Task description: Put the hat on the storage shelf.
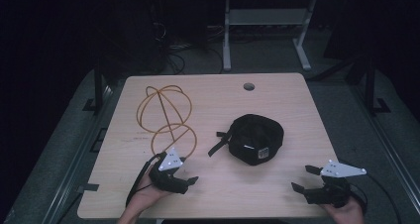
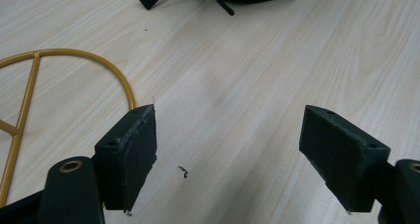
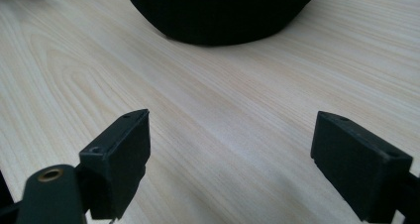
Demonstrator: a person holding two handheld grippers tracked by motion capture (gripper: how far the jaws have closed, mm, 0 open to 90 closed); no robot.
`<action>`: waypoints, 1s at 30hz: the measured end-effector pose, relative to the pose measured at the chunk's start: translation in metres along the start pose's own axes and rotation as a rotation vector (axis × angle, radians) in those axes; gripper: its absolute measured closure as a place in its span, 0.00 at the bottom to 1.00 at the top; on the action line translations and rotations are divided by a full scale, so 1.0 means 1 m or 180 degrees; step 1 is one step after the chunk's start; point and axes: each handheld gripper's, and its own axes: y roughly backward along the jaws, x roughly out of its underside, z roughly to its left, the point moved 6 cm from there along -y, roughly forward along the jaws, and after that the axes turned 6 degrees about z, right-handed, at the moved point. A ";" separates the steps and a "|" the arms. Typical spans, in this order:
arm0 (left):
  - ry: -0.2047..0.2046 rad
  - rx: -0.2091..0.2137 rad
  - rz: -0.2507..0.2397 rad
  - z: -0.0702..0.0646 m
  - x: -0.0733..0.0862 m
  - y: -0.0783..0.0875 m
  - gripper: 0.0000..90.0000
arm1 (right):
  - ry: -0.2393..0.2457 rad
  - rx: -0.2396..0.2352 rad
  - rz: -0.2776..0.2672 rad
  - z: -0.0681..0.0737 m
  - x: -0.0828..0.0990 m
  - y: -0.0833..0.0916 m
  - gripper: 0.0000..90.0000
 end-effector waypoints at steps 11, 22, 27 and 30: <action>0.0019 0.0014 -0.0037 -0.002 -0.010 0.004 0.26 | 0.0014 -0.0024 -0.0051 0.004 -0.004 0.001 0.17; -0.0185 0.0210 -0.0073 -0.024 -0.051 0.011 0.25 | -0.0043 -0.0036 -0.0140 0.003 -0.007 0.004 0.16; -0.0328 0.0278 -0.0033 -0.032 -0.073 0.013 0.25 | -0.0112 -0.0074 -0.0151 0.003 -0.007 0.006 0.16; -0.0392 0.0301 -0.0018 -0.034 -0.084 0.012 0.25 | -0.0122 -0.0076 -0.0152 0.003 -0.007 0.006 0.16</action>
